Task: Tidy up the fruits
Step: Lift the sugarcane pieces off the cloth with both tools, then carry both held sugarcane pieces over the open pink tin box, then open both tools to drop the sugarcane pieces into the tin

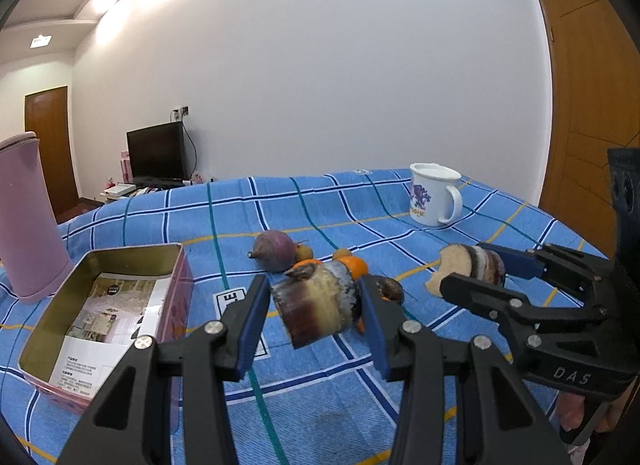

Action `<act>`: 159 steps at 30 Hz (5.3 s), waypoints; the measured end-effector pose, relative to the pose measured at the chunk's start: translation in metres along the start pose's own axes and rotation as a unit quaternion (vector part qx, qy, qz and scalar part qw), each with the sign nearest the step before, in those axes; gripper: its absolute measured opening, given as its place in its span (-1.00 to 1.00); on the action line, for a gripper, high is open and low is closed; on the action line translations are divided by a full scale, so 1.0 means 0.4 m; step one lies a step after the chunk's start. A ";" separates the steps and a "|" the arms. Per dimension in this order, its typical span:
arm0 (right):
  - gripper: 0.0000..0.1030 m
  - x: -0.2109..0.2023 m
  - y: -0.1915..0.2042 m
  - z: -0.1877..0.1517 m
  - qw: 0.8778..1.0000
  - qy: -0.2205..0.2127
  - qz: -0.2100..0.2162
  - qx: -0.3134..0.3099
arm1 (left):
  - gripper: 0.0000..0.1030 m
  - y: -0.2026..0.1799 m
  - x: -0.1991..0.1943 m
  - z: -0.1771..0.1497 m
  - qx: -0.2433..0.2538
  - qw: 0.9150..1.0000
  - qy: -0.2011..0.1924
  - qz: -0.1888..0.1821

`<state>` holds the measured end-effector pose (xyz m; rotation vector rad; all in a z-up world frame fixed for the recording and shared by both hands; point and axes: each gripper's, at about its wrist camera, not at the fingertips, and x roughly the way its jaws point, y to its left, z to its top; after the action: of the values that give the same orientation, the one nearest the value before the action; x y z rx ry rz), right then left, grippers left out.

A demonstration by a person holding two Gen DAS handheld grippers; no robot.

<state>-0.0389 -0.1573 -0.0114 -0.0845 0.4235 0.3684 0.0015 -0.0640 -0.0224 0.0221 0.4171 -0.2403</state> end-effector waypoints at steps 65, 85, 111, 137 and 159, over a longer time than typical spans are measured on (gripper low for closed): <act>-0.01 0.052 0.131 0.088 0.996 -0.025 0.036 -0.078 | -0.09 0.136 -0.055 -0.016 -0.027 0.997 -0.015 0.078; -0.01 0.142 0.237 0.212 0.991 -0.021 0.105 -0.078 | -0.09 0.293 -0.046 -0.009 -0.051 0.989 0.022 0.137; -0.01 0.392 0.385 0.208 0.983 0.057 0.152 -0.084 | -0.09 0.450 0.025 0.002 -0.049 0.981 0.093 0.163; 0.00 0.452 0.435 0.170 0.976 0.097 0.161 -0.109 | -0.09 0.496 0.082 -0.025 -0.063 0.976 0.139 0.155; 0.27 0.412 0.399 0.176 0.982 0.082 0.147 -0.084 | 0.52 0.486 0.047 -0.014 -0.066 0.977 0.106 0.171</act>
<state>0.0694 0.0569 -0.0168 -0.2202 0.5691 0.6910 0.0616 0.1208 -0.0405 -0.0116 0.6326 0.1324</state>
